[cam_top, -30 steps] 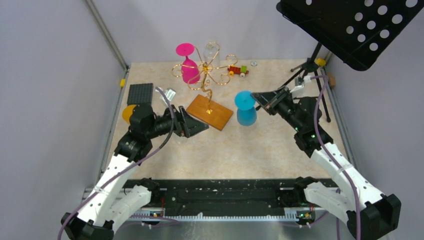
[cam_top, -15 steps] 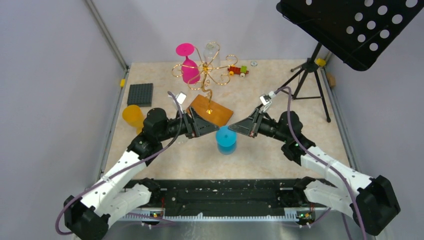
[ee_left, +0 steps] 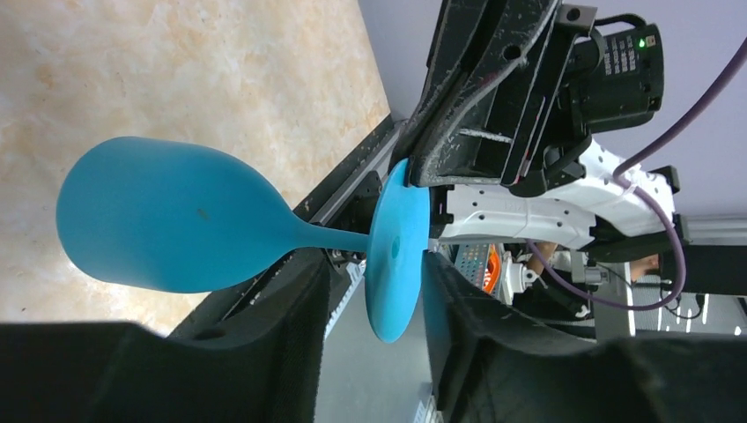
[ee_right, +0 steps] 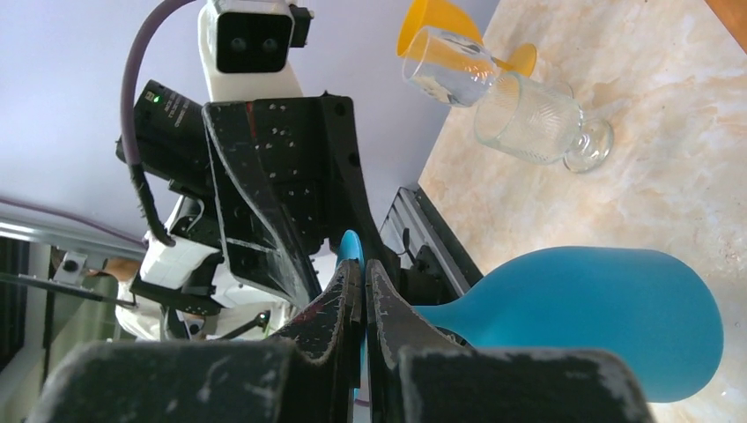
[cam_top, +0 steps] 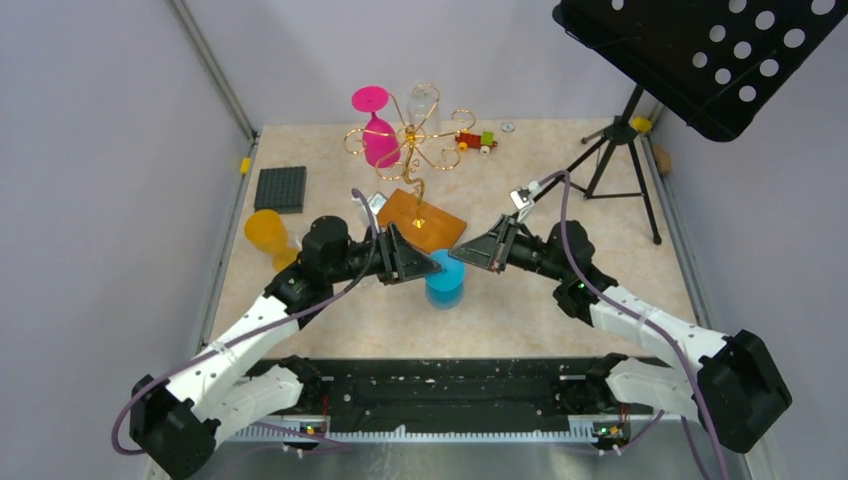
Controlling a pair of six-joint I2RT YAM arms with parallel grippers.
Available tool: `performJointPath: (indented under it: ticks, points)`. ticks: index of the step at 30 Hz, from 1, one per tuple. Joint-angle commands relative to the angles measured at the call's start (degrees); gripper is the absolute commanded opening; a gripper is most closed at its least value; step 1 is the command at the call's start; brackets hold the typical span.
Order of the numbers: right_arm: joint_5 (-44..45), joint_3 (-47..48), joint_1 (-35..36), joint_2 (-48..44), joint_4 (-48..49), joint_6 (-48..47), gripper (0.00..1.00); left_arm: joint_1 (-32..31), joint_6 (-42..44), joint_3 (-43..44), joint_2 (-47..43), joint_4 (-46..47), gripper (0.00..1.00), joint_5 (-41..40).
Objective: Take the wine glass off the wine glass rack
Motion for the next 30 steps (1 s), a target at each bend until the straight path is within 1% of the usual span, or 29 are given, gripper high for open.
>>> performJointPath:
  ticks: [1,2,5,6,9,10,15,16,18,22,26,28,30]
  points:
    - [0.2,2.2,0.5,1.2,5.7,2.8,0.0,-0.5,-0.8,2.4,0.8,1.4,0.39,3.5]
    - [0.2,2.1,0.6,1.4,6.5,3.3,0.0,-0.4,-1.0,2.5,0.9,1.4,0.35,3.7]
    - [-0.3,1.7,0.6,2.0,8.6,4.3,0.0,-0.5,-1.0,2.4,0.9,1.4,0.25,4.0]
    - [-0.4,1.7,0.6,2.2,8.6,4.4,0.0,-0.5,-0.8,2.4,1.0,1.4,0.2,4.0]
    - [-0.5,1.7,0.7,2.2,8.0,4.3,0.0,-0.4,-0.5,2.6,1.0,1.4,0.0,4.2]
    - [-0.5,1.7,0.6,2.3,7.4,4.1,0.06,-0.4,-0.3,2.7,1.0,1.4,0.0,4.2]
    - [-0.8,3.4,0.6,1.6,1.1,1.2,0.46,-0.5,1.3,3.4,-0.7,1.4,0.0,3.9]
    - [0.0,2.9,0.6,0.8,1.1,1.2,0.53,-0.4,1.3,3.6,-1.2,1.2,0.0,3.8]
    - [3.4,1.4,0.5,-1.3,1.6,1.5,0.63,-0.4,0.9,3.9,-2.1,1.3,0.0,3.5]
    - [11.4,-2.3,-0.2,-7.7,1.9,1.4,0.69,-0.2,-0.6,4.6,-3.7,3.2,0.0,3.7]
    - [19.9,-5.8,-0.5,-15.6,-0.7,-0.1,0.74,0.0,-3.3,6.2,-4.1,5.5,0.0,5.4]
    - [23.2,-7.7,-0.6,-18.9,-1.4,-0.5,0.76,0.2,-5.5,6.7,-4.2,8.8,0.0,6.8]
    - [25.4,-9.8,-0.5,-22.1,-0.7,-0.6,0.78,0.1,-7.8,6.9,-4.0,15.2,0.0,8.2]
